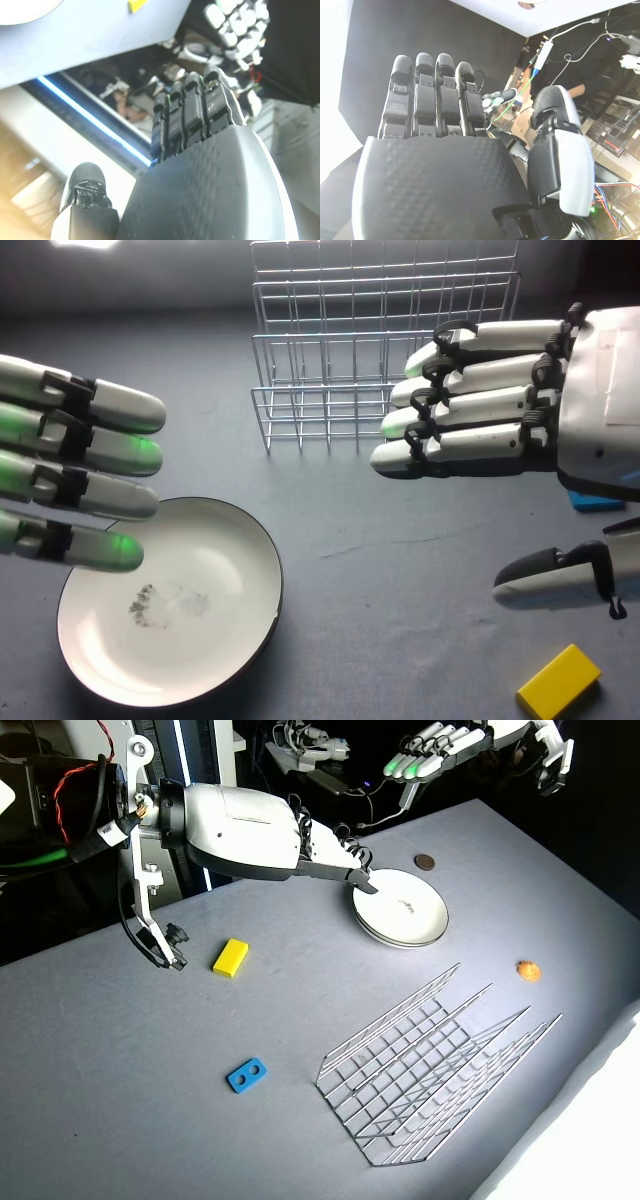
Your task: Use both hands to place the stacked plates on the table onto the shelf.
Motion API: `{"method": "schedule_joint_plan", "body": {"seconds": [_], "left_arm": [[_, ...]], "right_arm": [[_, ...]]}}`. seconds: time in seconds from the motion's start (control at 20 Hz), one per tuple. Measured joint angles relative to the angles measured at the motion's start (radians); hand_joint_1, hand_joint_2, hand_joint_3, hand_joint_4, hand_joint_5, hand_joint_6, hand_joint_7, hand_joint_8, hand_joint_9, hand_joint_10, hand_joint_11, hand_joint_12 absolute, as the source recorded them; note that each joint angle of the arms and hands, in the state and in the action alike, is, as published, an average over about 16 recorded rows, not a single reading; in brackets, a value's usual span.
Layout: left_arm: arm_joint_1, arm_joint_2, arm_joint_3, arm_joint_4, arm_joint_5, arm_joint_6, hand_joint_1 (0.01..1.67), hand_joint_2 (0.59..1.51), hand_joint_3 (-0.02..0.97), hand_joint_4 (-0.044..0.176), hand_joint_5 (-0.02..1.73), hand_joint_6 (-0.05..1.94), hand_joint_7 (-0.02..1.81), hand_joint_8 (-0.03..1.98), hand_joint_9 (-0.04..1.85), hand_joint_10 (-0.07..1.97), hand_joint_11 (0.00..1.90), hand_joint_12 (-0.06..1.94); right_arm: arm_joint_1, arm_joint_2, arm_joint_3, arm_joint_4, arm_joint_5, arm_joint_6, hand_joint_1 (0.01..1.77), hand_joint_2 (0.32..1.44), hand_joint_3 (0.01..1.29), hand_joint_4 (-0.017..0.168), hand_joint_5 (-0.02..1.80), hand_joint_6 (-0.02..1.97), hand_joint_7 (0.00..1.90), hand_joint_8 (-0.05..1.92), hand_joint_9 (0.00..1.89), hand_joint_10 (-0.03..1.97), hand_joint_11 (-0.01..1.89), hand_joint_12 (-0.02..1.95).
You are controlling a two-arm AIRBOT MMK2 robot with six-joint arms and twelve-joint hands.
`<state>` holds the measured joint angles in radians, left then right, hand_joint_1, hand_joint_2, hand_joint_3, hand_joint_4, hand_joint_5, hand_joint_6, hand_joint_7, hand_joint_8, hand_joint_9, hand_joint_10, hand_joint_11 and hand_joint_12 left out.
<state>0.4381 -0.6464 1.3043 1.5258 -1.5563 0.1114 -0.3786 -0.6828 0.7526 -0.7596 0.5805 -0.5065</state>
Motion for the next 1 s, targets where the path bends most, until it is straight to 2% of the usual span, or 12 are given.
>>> {"method": "schedule_joint_plan", "body": {"seconds": [0.25, 0.45, 0.7, 1.0], "left_arm": [[0.021, 0.000, -0.002, 0.060, 0.018, -0.009, 0.01, 1.176, 0.017, -0.002, 0.14, 0.00, 0.10, 0.00, 0.06, 0.01, 0.02, 0.01], [0.067, 0.000, -0.016, 0.104, 0.068, -0.008, 0.01, 1.183, 0.015, -0.002, 0.12, 0.00, 0.09, 0.00, 0.05, 0.00, 0.02, 0.01], [0.150, -0.002, -0.041, 0.136, 0.174, -0.007, 0.01, 1.180, 0.010, -0.002, 0.11, 0.00, 0.08, 0.00, 0.05, 0.00, 0.02, 0.00], [0.269, -0.017, -0.063, 0.106, 0.338, -0.004, 0.01, 1.170, 0.008, -0.001, 0.11, 0.00, 0.07, 0.00, 0.04, 0.00, 0.02, 0.00]], "right_arm": [[0.000, 0.000, -0.002, 0.000, -0.002, -0.003, 0.17, 1.19, 0.02, 0.006, 0.28, 0.02, 0.28, 0.01, 0.25, 0.00, 0.02, 0.50], [0.000, 0.000, -0.004, 0.000, -0.003, -0.004, 0.17, 1.20, 0.02, 0.006, 0.28, 0.02, 0.28, 0.01, 0.25, 0.00, 0.02, 0.52], [0.000, 0.000, -0.005, 0.000, -0.003, -0.004, 0.19, 1.19, 0.02, 0.006, 0.27, 0.02, 0.26, 0.01, 0.24, 0.00, 0.02, 0.51], [0.000, 0.000, -0.007, 0.000, -0.003, -0.003, 0.22, 1.19, 0.02, 0.006, 0.27, 0.02, 0.26, 0.01, 0.24, 0.00, 0.02, 0.51]]}}
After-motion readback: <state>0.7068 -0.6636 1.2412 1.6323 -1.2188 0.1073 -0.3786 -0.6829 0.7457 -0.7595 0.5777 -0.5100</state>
